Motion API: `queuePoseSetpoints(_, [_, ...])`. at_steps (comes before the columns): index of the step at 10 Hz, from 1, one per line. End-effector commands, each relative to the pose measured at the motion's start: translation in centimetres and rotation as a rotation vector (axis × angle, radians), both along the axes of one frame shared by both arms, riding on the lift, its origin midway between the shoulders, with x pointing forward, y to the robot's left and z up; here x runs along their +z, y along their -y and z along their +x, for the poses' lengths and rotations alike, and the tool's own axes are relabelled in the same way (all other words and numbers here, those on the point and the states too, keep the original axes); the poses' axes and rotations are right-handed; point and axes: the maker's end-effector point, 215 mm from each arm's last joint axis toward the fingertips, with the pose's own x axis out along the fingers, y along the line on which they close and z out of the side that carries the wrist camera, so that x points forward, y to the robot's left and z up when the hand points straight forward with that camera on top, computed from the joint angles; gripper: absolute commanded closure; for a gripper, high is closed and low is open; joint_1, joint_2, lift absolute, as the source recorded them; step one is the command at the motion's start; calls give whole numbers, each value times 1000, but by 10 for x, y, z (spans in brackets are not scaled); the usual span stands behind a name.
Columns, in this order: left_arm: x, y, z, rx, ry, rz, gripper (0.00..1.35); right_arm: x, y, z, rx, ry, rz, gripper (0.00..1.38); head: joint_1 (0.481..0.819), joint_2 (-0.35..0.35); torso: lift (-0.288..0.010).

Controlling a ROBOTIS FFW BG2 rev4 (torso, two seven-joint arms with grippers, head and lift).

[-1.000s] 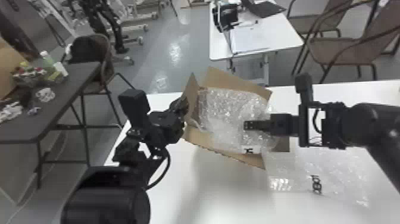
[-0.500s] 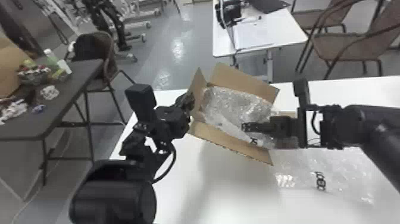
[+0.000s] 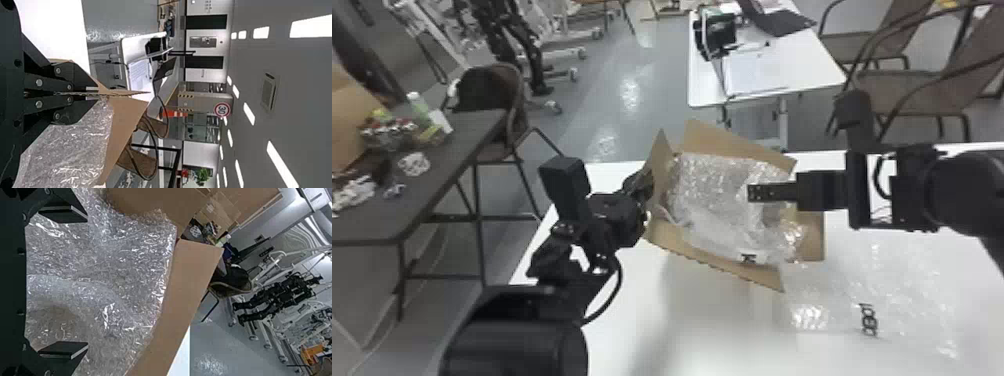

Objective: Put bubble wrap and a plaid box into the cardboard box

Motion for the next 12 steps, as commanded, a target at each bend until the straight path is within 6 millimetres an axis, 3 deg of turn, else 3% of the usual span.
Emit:
queuePoseSetpoints(1, [1, -1, 0, 2, 3, 2, 1227, 8, 19, -9, -26, -18, 26, 136, 649, 280, -109])
queuePoseSetpoints(2, [1, -2, -1, 5, 6, -3, 1227, 14, 40, -13, -71, -5, 11, 136, 648, 268, -109])
queuePoseSetpoints(4, [0, -5, -3, 14, 8, -10, 1227, 14, 104, -19, -272, 20, -60, 142, 651, 231, -109])
queuePoseSetpoints(6, [1, -6, -4, 17, 11, -10, 1227, -5, 171, -36, -504, 16, -142, 137, 662, 174, -109])
queuePoseSetpoints(9, [-6, -11, -8, 30, 4, -17, 1227, -31, 243, -66, -785, 122, -226, 137, 695, 99, -109])
queuePoseSetpoints(10, [-8, -13, -9, 33, 1, -18, 1227, -35, 252, -71, -835, 144, -225, 137, 695, 74, -109])
queuePoseSetpoints(12, [-6, -12, -9, 30, 6, -16, 1227, -40, 246, -79, -866, 200, -246, 137, 695, 48, -109])
